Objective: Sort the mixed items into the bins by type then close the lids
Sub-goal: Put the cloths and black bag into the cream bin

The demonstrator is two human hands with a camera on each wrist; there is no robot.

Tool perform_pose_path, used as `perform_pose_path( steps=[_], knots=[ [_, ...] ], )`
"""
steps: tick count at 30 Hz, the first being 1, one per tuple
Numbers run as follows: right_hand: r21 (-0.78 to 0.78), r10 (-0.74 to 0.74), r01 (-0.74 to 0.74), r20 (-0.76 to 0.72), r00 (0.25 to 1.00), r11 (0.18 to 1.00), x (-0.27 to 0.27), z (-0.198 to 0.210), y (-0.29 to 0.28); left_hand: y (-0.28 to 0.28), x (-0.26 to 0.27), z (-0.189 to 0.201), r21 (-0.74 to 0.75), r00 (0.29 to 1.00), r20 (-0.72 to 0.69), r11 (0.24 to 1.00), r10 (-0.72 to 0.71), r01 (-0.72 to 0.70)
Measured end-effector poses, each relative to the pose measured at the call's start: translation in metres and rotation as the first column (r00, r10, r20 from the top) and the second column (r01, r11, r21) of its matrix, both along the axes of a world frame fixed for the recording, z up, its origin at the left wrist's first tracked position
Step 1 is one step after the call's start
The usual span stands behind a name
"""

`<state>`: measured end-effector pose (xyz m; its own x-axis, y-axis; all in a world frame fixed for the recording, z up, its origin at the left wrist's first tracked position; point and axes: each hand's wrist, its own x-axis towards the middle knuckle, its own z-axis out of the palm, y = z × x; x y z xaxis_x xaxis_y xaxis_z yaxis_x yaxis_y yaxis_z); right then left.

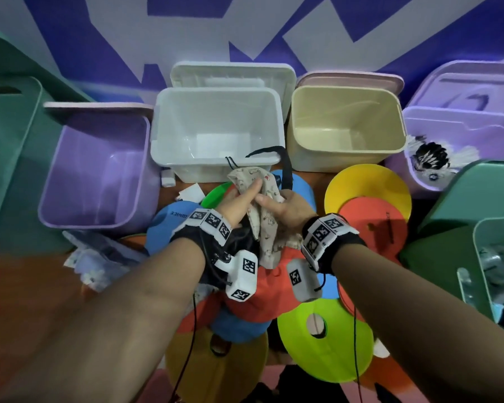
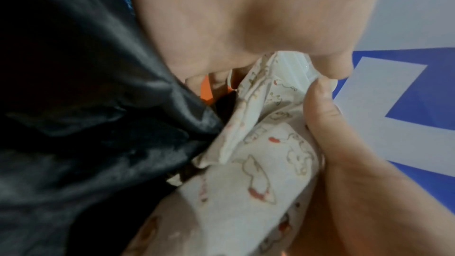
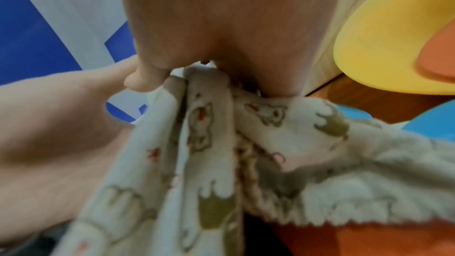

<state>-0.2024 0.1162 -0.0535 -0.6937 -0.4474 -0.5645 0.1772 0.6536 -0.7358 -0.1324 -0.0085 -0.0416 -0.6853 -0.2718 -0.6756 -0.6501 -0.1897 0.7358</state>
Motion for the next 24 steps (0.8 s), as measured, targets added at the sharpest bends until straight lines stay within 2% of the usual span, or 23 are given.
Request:
perform_pose_path(
  steps=[3, 5, 7, 9, 12, 18, 22, 24],
  knots=[
    [-0.036, 0.001, -0.001, -0.007, 1.000, 0.999, 0.004, -0.002, 0.000, 0.000, 0.001, 0.005, 0.080, 0.998, -0.053, 0.996, 0.031, -0.026],
    [-0.084, 0.008, -0.005, 0.034, 0.999, 0.996, 0.006, -0.004, -0.001, 0.000, 0.005, 0.013, 0.111, 0.997, -0.033, 0.991, 0.075, -0.071],
    [-0.158, 0.077, -0.062, 0.089, 0.993, 0.986, 0.010, 0.006, -0.001, -0.001, 0.010, 0.016, 0.196, 0.992, -0.029, 0.974, 0.124, -0.116],
    [-0.205, 0.106, -0.084, 0.098, 0.990, 0.975, 0.012, 0.015, 0.000, 0.000, 0.015, 0.027, 0.268, 0.977, -0.053, 0.945, 0.206, -0.185],
    [-0.251, 0.129, -0.105, 0.082, 0.988, 0.962, 0.017, 0.027, -0.007, 0.001, 0.029, 0.041, 0.297, 0.937, -0.108, 0.910, 0.332, -0.289],
    [-0.316, 0.272, -0.250, 0.026, 0.962, 0.915, 0.033, 0.044, -0.017, 0.008, 0.069, 0.063, 0.233, 0.846, -0.165, 0.854, 0.507, -0.466],
    [-0.375, 0.309, -0.278, 0.025, 0.951, 0.885, 0.050, 0.049, -0.024, 0.009, 0.106, 0.069, 0.039, 0.808, -0.157, 0.821, 0.568, -0.569],
    [-0.405, 0.304, -0.269, 0.024, 0.952, 0.874, 0.060, 0.057, -0.029, 0.006, 0.132, 0.066, -0.069, 0.759, -0.146, 0.759, 0.635, -0.648]
  ],
)
